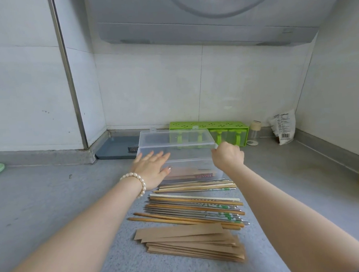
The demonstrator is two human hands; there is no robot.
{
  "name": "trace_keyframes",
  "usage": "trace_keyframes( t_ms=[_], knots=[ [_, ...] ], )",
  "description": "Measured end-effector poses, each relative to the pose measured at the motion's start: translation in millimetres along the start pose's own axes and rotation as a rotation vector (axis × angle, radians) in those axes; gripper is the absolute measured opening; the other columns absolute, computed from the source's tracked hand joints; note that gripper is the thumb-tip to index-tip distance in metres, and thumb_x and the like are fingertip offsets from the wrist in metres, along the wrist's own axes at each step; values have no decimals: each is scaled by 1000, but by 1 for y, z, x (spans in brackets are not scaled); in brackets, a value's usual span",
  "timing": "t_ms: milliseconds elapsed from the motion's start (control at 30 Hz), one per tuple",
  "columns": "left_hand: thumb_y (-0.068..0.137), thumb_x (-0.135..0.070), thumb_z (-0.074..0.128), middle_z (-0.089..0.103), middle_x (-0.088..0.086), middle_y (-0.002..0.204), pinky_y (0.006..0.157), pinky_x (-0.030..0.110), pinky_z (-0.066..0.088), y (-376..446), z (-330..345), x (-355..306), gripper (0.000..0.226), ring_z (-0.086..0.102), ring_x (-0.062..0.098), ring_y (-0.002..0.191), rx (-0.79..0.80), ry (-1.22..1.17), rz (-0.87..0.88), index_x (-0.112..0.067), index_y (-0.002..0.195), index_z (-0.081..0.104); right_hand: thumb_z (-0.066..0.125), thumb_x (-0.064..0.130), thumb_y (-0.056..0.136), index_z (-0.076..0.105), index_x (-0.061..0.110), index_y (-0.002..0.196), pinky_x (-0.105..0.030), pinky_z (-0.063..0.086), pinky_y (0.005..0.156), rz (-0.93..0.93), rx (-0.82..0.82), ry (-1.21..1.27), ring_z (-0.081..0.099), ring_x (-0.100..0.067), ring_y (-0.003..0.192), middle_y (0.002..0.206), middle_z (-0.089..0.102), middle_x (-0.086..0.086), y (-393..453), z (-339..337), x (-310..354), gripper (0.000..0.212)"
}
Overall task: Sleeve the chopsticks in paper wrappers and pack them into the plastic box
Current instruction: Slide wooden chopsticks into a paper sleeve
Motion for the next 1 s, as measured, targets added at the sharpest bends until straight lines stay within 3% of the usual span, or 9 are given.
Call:
trace_keyframes(
  t_ms=[100, 200, 300, 400, 467, 533, 700, 867, 1000],
  knots=[
    [97, -52, 18, 5, -7, 157, 117, 43, -2, -1, -3, -1, 57, 4, 18, 145, 23, -13, 6, -31, 148, 5, 41, 27, 96, 58, 5, 87, -32, 42, 66, -27, 51, 199, 56, -31, 87, 79, 59, -9, -5, -2, -9, 30],
    [96, -53, 23, 3, -5, 157, 117, 43, -5, -5, -7, -2, 60, -1, 19, 145, 54, -91, 25, -30, 148, 4, 47, 23, 96, 55, 10, 128, -25, 39, 70, -81, 39, 396, 59, -27, 89, 110, 64, -10, -25, -14, -19, 36],
    [93, -42, 45, 18, -1, 155, 118, 38, 1, -14, -22, -2, 61, 7, 17, 144, -132, -365, 37, -22, 146, 22, 58, 22, 91, 66, 10, 113, -24, 41, 65, -198, 138, 454, 57, -19, 75, 90, 63, -5, -52, -21, -24, 26],
    [86, -25, 60, 59, 1, 125, 106, 30, 35, -37, -39, -20, 35, 49, 17, 122, -359, -459, 103, -14, 119, 59, 68, 21, 84, 71, 16, 91, -22, 46, 62, -335, 418, 318, 54, -11, 66, 75, 63, 1, -86, -19, -26, 9],
    [83, -23, 64, 66, -3, 97, 89, 29, 48, -54, -35, -47, 17, 61, 13, 94, -238, -457, 188, -14, 96, 69, 73, 21, 80, 69, 22, 79, -18, 46, 63, -419, 561, 205, 54, -5, 64, 71, 63, 7, -106, -14, -28, 4],
    [81, -27, 66, 63, -8, 85, 80, 25, 50, -72, -25, -72, 12, 60, 9, 83, -75, -421, 264, -17, 87, 70, 73, 18, 79, 68, 23, 79, -12, 41, 58, -462, 633, 128, 51, -1, 61, 66, 58, 13, -120, -9, -31, 7],
    [80, -43, 65, 64, -8, 95, 81, 26, 48, -94, -4, -95, 25, 56, 8, 88, 30, -252, 335, -22, 92, 68, 76, 26, 75, 72, 20, 103, -12, 37, 58, -515, 621, 65, 46, -1, 64, 72, 52, 16, -137, 2, -33, 28],
    [80, -42, 66, 66, -6, 105, 88, 28, 48, -99, 2, -95, 32, 58, 10, 98, 46, -264, 298, -20, 104, 66, 68, 24, 83, 74, 22, 101, -8, 35, 60, -565, 490, 53, 47, -1, 69, 73, 49, 18, -143, 8, -29, 19],
    [79, -40, 67, 66, -6, 105, 89, 27, 47, -100, 4, -92, 32, 58, 10, 99, 48, -278, 290, -19, 103, 67, 67, 26, 84, 71, 20, 104, -19, 38, 68, -556, 415, 51, 49, -10, 79, 77, 50, 13, -145, 6, -28, 22]
  ],
)
Point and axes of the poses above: each hand's wrist, its own y-axis towards the middle knuckle, its own z-axis out of the palm, x = y × z, the point moved 5 cm from there along y, towards the middle knuckle
